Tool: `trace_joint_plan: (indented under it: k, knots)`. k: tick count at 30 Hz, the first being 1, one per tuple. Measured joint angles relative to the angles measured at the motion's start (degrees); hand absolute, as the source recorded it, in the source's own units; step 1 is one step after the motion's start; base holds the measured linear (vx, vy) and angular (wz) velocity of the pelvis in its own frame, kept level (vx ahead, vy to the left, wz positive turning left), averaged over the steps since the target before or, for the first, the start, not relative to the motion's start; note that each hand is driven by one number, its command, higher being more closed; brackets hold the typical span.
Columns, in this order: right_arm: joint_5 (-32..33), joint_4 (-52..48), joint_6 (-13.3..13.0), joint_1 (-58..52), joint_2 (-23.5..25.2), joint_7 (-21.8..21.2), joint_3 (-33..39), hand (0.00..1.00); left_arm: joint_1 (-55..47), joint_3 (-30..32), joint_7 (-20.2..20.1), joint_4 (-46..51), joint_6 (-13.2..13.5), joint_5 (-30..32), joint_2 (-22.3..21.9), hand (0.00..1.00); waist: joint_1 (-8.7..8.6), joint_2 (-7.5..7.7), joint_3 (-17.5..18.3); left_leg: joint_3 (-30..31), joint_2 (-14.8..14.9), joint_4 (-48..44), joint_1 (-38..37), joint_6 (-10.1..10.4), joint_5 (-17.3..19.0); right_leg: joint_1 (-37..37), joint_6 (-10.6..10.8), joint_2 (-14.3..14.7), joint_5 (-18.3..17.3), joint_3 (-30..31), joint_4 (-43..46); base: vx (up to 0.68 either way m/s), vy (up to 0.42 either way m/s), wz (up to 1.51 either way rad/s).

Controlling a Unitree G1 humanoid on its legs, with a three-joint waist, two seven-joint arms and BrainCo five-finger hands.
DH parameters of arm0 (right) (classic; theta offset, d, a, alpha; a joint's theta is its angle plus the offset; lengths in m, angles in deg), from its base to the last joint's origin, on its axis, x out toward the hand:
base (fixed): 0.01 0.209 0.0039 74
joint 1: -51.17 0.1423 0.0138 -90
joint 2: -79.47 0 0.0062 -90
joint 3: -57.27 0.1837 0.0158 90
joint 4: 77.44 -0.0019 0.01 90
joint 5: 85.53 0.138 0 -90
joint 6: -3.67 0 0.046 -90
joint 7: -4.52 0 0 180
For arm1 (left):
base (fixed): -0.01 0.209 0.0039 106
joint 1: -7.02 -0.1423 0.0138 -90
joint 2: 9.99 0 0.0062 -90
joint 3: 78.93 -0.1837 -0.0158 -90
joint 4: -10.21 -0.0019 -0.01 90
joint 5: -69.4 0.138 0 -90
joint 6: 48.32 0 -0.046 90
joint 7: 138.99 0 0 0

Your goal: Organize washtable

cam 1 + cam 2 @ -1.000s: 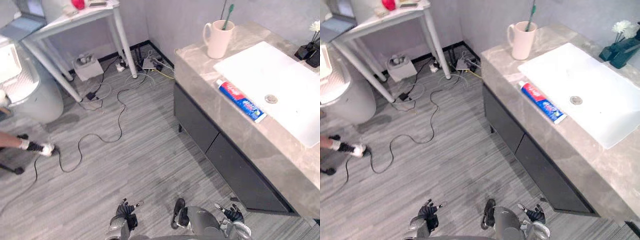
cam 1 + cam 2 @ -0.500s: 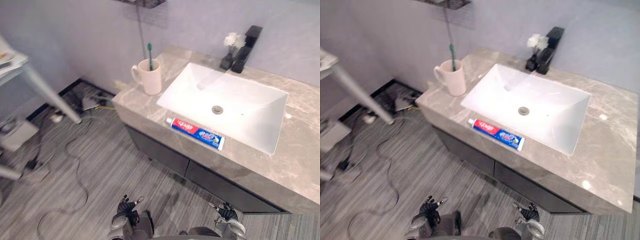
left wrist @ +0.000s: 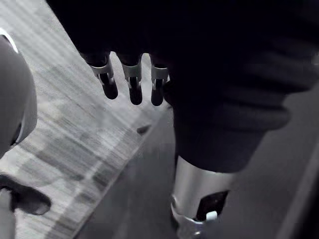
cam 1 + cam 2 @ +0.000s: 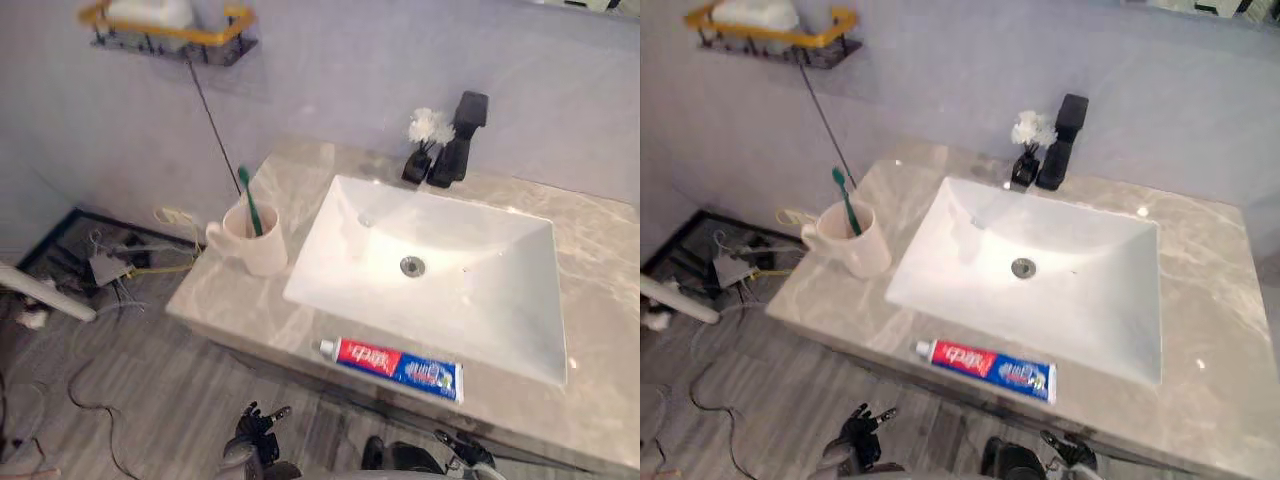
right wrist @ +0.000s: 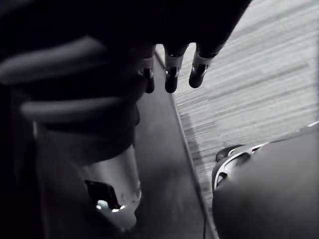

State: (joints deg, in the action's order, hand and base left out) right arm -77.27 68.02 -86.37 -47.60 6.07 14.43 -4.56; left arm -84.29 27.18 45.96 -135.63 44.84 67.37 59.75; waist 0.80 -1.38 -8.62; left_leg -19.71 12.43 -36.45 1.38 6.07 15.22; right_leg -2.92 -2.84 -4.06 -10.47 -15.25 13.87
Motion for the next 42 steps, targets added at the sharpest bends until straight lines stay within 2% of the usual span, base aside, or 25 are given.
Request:
trace_joint_plan:
  k: [1, 2, 4, 5, 6, 7, 8, 11, 14, 18, 26, 29, 42]
  knots:
    - [0.0, 0.0, 0.0, -0.2, 0.1, 0.0, -0.1, 0.00, -0.1, 0.3, 0.0, 0.4, 0.0, 0.0, 0.0, 0.00, 0.00, 0.10, 0.1, 0.8, 0.5, -0.7, 1.4, -0.5, 0.3, -0.2, 0.0, 0.0, 0.0, 0.6, 0.1, 0.19, 0.140, -0.49]
    - [-0.1, 0.0, 0.0, -0.2, 0.1, 0.0, -0.1, 0.00, 0.1, 1.5, 0.9, 0.8, -1.3, -0.1, 0.0, 0.00, 0.03, 0.19, 0.1, 1.9, 0.6, 0.8, 3.9, -1.3, 0.7, -0.4, 0.1, 0.0, 0.0, 1.8, 0.2, 0.15, 0.176, -0.65]
    - [-0.7, -0.2, -0.9, -0.2, 0.0, -0.1, -0.3, 0.00, -0.4, 3.8, 1.5, 0.5, -2.2, -0.2, 0.3, 0.00, 0.03, -0.15, 0.2, 4.5, 0.4, 10.4, 5.3, -2.9, -0.8, 0.1, 1.9, 0.1, -0.1, 4.0, 0.5, 0.14, 0.251, -0.69]
    - [-1.1, 0.0, -1.3, -0.1, -0.1, -0.1, -0.3, 0.00, -1.8, 3.7, -0.1, 1.2, -2.0, 0.0, 1.0, 0.00, 0.20, -0.78, 0.8, 7.7, -0.9, 15.3, 5.6, -1.7, -5.2, 0.6, 3.8, 0.3, -0.5, 5.4, 1.0, 0.10, 0.264, -0.47]
    - [-1.2, 0.0, -1.2, -0.1, 0.2, -0.1, -0.9, 0.00, -2.7, 3.4, -1.1, 1.3, -1.9, 0.1, 1.9, 0.00, 0.15, 0.18, 1.3, 7.9, -2.0, 16.1, 4.9, -1.9, -5.5, 1.0, 4.4, -0.4, -0.8, 6.2, 1.0, 0.12, 0.267, -0.34]
    - [-2.0, -0.1, -1.2, -0.1, 0.6, 0.0, -1.8, 0.00, -3.6, 1.6, -1.4, 1.6, -1.9, 0.4, 3.2, 0.00, -0.08, 1.97, 1.8, 7.1, -3.9, 18.5, 3.6, -2.4, -6.2, 1.2, 5.4, -2.2, -0.8, 7.3, 0.8, 0.05, 0.159, -0.20]
    - [-2.0, 0.0, -1.0, -0.5, 0.9, 0.0, -2.1, 0.00, -3.5, 0.7, -0.9, 1.7, -1.6, 0.5, 3.9, 0.00, 0.22, 2.94, 2.2, 5.4, -5.0, 20.2, 2.4, -3.0, -6.6, 1.2, 5.9, -3.3, -0.5, 8.0, 0.2, 0.03, 0.143, -0.22]
    - [-2.1, -0.1, -1.2, -0.2, 1.5, -0.3, -3.7, 0.00, -3.7, 0.7, 0.4, 0.1, -1.3, 0.5, 4.7, 0.00, 0.11, 4.12, 3.4, 3.1, -7.2, 23.4, 0.5, -3.9, -7.6, 0.9, 7.6, -5.1, 0.5, 9.9, -2.4, -0.04, 0.135, -0.39]
    - [-2.1, -0.1, -1.4, 0.5, 1.9, -1.3, -4.0, 0.00, -3.7, 0.1, 0.5, -1.0, -1.3, 0.5, 5.2, 0.00, -0.10, 4.37, 3.6, 1.9, -8.8, 27.6, -2.0, -4.3, -9.9, 0.1, 8.7, -6.0, 1.2, 10.8, -4.6, -0.05, 0.066, -0.24]
    - [-2.1, -0.1, -1.3, 0.7, 2.3, -1.3, -3.9, 0.00, -3.8, -0.7, 0.4, -1.0, -0.6, 0.5, 4.9, 0.00, 0.13, 4.24, 3.7, 1.5, -9.7, 32.3, -4.6, -4.2, -12.5, -0.2, 8.8, -6.0, 1.5, 11.3, -4.9, -0.07, 0.016, -0.06]
    - [-2.0, 0.0, -1.1, 1.1, 2.5, -1.4, -3.2, 0.00, -4.4, 0.5, 0.5, -1.0, -0.7, 0.5, 4.6, 0.00, 0.27, 4.24, 3.7, 1.1, -11.3, 36.0, -6.9, -4.4, -13.3, -1.5, 9.0, -6.2, 3.5, 12.9, -8.3, -0.02, 0.042, -0.12]
    - [-2.0, 0.0, -1.0, 1.1, 2.7, -1.4, -3.2, 0.00, -4.5, 1.8, 0.6, -1.1, -1.5, 0.5, 4.5, 0.00, 0.26, 4.41, 3.7, 0.7, -11.8, 37.4, -8.5, -4.4, -13.4, -2.6, 9.3, -6.4, 3.9, 13.4, -9.3, 0.04, 0.058, -0.07]
    - [-2.2, 1.6, -0.6, 1.0, 2.9, -1.4, 1.3, 0.00, -4.6, 3.6, 1.4, -2.3, -2.8, 0.5, 5.1, 0.00, 0.35, 4.38, 3.7, 0.3, -12.7, 41.7, -12.0, -4.6, -14.4, -5.1, 9.4, -6.3, 4.0, 13.5, -11.1, 0.03, 0.011, -0.02]
